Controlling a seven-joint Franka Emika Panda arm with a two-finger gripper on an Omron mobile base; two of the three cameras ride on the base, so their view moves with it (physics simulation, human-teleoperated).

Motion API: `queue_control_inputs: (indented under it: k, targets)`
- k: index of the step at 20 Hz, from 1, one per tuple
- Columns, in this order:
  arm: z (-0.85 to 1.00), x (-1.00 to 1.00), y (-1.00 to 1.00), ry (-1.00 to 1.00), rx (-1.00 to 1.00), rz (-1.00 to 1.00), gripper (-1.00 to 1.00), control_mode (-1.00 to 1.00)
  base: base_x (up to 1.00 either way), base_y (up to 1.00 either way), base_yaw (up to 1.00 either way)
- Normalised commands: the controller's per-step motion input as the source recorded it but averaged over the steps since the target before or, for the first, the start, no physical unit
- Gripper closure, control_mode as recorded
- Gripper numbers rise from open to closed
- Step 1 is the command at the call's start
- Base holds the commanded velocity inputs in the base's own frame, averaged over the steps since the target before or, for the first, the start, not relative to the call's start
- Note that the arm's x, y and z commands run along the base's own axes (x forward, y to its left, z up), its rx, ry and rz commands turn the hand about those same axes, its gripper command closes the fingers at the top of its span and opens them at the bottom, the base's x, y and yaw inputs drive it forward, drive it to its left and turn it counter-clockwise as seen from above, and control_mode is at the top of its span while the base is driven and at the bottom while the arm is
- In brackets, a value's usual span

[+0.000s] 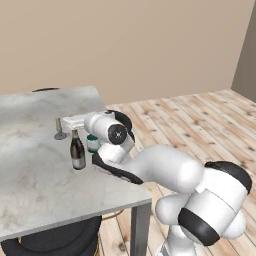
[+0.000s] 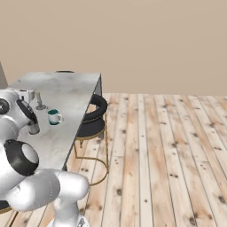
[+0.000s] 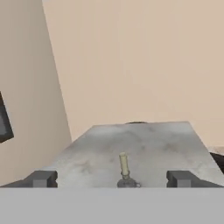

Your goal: Open the cabinet directly in front. Then move the wine and the mug to the dining counter with the candle on it.

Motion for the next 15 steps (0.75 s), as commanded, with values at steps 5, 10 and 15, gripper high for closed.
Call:
queue_control_inputs:
  k: [5,10,15]
  targets:
    - [0.72,-1.00,-0.83,0.43,0.00,-0.06,-1.00,-1.00,0.00,0.00,0.00]
    - [0.37,-1.00,-0.93,0.46,-0.10,-0.07,-1.00,-1.00,0.00,0.00,0.00]
    - [-0.36,-1.00,-1.00,0.26,-0.13,0.00,-1.00,-1.00,0.00,0.00,0.00]
